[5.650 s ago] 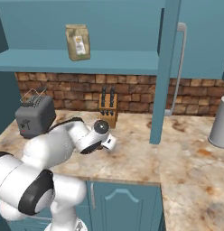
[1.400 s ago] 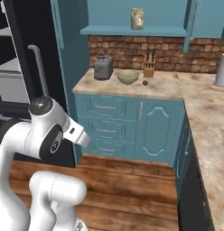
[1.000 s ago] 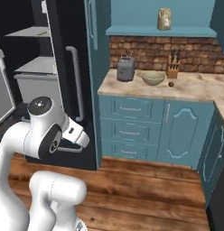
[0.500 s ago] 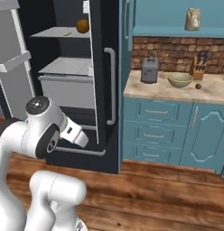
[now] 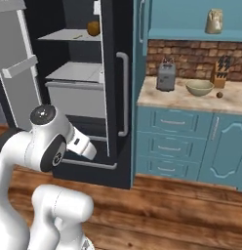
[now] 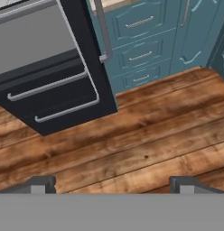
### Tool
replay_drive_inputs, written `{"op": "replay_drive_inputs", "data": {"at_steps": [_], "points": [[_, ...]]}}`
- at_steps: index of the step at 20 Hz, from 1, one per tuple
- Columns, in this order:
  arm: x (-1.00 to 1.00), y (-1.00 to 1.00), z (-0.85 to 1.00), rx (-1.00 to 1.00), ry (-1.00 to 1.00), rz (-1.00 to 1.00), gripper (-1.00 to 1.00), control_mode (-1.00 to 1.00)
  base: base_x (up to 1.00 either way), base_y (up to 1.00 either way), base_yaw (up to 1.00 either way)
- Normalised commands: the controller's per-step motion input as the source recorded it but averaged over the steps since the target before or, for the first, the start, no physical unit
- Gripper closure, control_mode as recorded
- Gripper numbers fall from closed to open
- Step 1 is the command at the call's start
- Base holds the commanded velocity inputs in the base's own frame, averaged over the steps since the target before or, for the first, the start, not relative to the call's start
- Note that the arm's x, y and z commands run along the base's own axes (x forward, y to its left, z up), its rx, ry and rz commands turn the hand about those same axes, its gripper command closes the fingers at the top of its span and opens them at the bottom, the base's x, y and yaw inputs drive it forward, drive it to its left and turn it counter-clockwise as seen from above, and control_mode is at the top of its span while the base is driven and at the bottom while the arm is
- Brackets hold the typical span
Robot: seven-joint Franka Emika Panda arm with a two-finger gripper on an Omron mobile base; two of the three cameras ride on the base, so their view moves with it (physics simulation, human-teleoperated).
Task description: Pick the egg and butter from the fridge and place them by the bowl for mixing.
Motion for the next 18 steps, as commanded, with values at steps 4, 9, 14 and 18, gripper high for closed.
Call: {"op": "replay_drive_inputs", "data": {"at_steps": [4,9,14,18], "points": [[0.00,0.00,0.00,0.00,0.00,0.00,-1.00,1.00,0.85,0.29,0.05],[0.00,0.00,0.00,0.00,0.00,0.00,-1.00,1.00,0.89,0.06,0.11],[0.00,0.00,0.00,0.00,0.00,0.00,-1.00,1.00,0.61,0.07,0.05],[0.00,0.00,0.00,0.00,0.00,0.00,-1.00,1.00,0.04,0.65,0.00]]}}
